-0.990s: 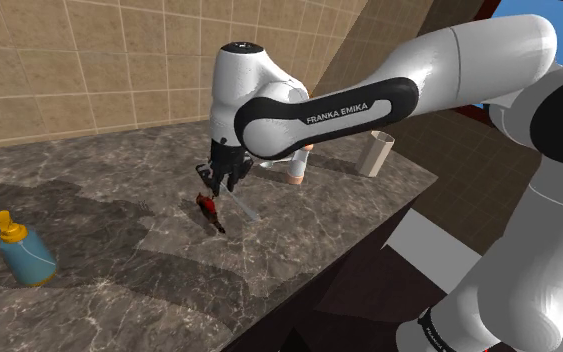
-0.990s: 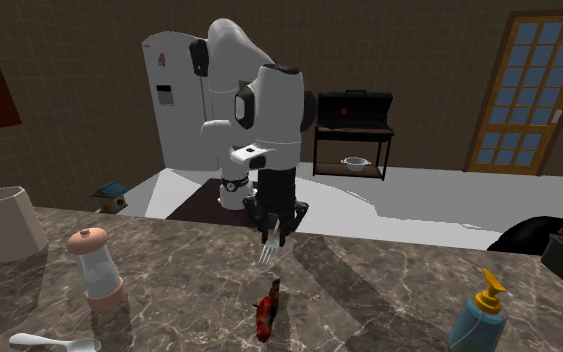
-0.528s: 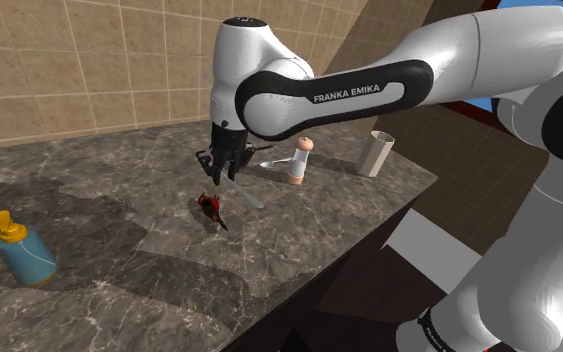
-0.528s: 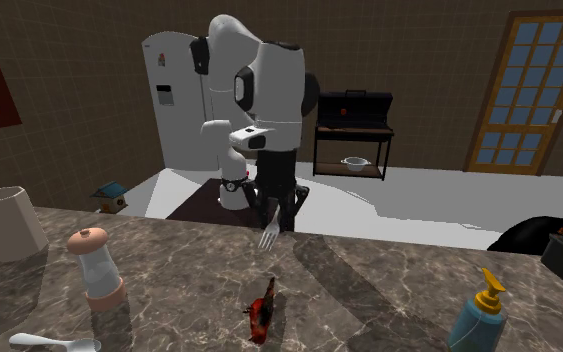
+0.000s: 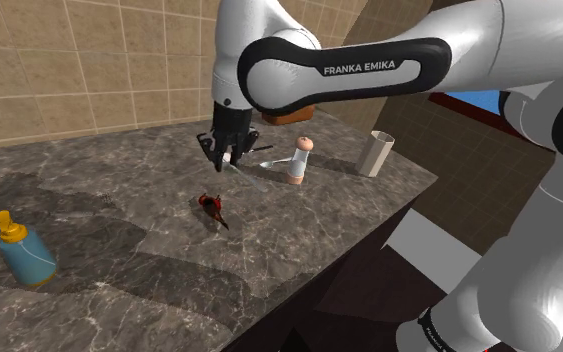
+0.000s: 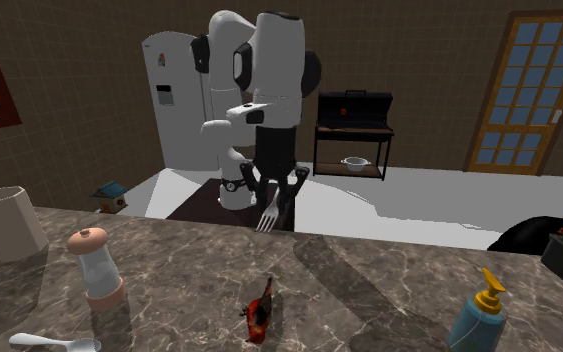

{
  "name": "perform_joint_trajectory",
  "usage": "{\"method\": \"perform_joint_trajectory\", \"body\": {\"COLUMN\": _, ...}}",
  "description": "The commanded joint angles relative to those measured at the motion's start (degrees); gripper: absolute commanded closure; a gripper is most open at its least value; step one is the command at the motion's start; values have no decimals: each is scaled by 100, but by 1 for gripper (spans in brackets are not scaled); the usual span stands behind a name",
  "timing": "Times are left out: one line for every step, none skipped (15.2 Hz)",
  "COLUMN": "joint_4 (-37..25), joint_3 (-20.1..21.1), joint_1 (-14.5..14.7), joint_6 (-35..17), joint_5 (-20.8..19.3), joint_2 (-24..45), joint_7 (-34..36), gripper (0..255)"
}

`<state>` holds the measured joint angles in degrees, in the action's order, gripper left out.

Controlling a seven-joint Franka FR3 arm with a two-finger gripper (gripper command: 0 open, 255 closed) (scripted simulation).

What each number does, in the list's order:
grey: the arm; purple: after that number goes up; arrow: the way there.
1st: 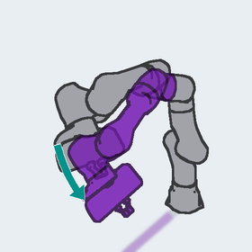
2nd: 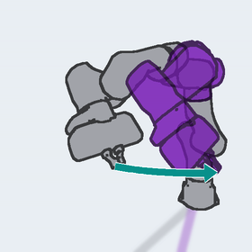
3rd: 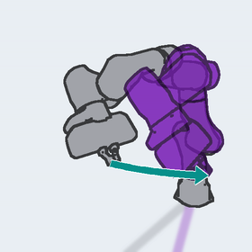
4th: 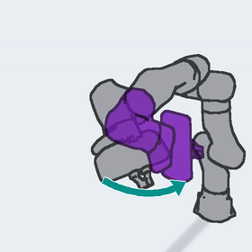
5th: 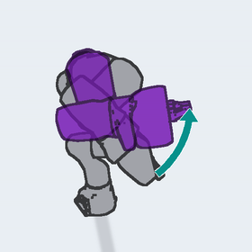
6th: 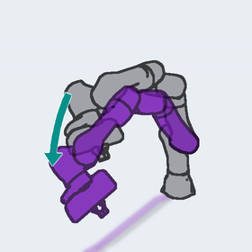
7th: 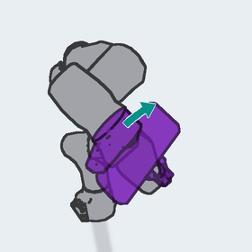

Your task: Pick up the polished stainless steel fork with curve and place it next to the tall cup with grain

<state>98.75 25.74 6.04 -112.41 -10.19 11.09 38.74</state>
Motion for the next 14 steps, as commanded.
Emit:
{"method": "perform_joint_trajectory", "body": {"joint_4": -170, "joint_3": 7, "joint_1": 11, "joint_6": 169, "joint_5": 8, "joint_2": 4, "joint_7": -13, "gripper": 255}}
{"method": "perform_joint_trajectory", "body": {"joint_4": -236, "joint_3": 10, "joint_1": 13, "joint_6": 242, "joint_5": 17, "joint_2": -5, "joint_7": -23, "gripper": 255}}
{"method": "perform_joint_trajectory", "body": {"joint_4": -304, "joint_3": 13, "joint_1": 14, "joint_6": 316, "joint_5": 24, "joint_2": -13, "joint_7": -33, "gripper": 255}}
{"method": "perform_joint_trajectory", "body": {"joint_4": -373, "joint_3": 15, "joint_1": 16, "joint_6": 390, "joint_5": 30, "joint_2": -19, "joint_7": -42, "gripper": 255}}
{"method": "perform_joint_trajectory", "body": {"joint_4": -415, "joint_3": 17, "joint_1": 18, "joint_6": 434, "joint_5": 34, "joint_2": -22, "joint_7": -47, "gripper": 255}}
{"method": "perform_joint_trajectory", "body": {"joint_4": -261, "joint_3": -25, "joint_1": -84, "joint_6": 378, "joint_5": 104, "joint_2": -147, "joint_7": -193, "gripper": 255}}
{"method": "perform_joint_trajectory", "body": {"joint_4": -117, "joint_3": -70, "joint_1": -183, "joint_6": 326, "joint_5": 171, "joint_2": -266, "joint_7": -340, "gripper": 255}}
{"method": "perform_joint_trajectory", "body": {"joint_4": 19, "joint_3": -117, "joint_1": -278, "joint_6": 278, "joint_5": 235, "joint_2": -379, "joint_7": -488, "gripper": 255}}
{"method": "perform_joint_trajectory", "body": {"joint_4": 146, "joint_3": -170, "joint_1": -368, "joint_6": 234, "joint_5": 296, "joint_2": -486, "joint_7": -638, "gripper": 255}}
{"method": "perform_joint_trajectory", "body": {"joint_4": 265, "joint_3": -225, "joint_1": -454, "joint_6": 192, "joint_5": 354, "joint_2": -587, "joint_7": -788, "gripper": 255}}
{"method": "perform_joint_trajectory", "body": {"joint_4": 377, "joint_3": -282, "joint_1": -539, "joint_6": 155, "joint_5": 408, "joint_2": -681, "joint_7": -938, "gripper": 255}}
{"method": "perform_joint_trajectory", "body": {"joint_4": 481, "joint_3": -344, "joint_1": -617, "joint_6": 120, "joint_5": 459, "joint_2": -770, "joint_7": -1089, "gripper": 255}}
{"method": "perform_joint_trajectory", "body": {"joint_4": 577, "joint_3": -405, "joint_1": -696, "joint_6": 88, "joint_5": 506, "joint_2": -852, "joint_7": -1239, "gripper": 255}}
{"method": "perform_joint_trajectory", "body": {"joint_4": 666, "joint_3": -470, "joint_1": -771, "joint_6": 59, "joint_5": 549, "joint_2": -928, "joint_7": -1389, "gripper": 255}}
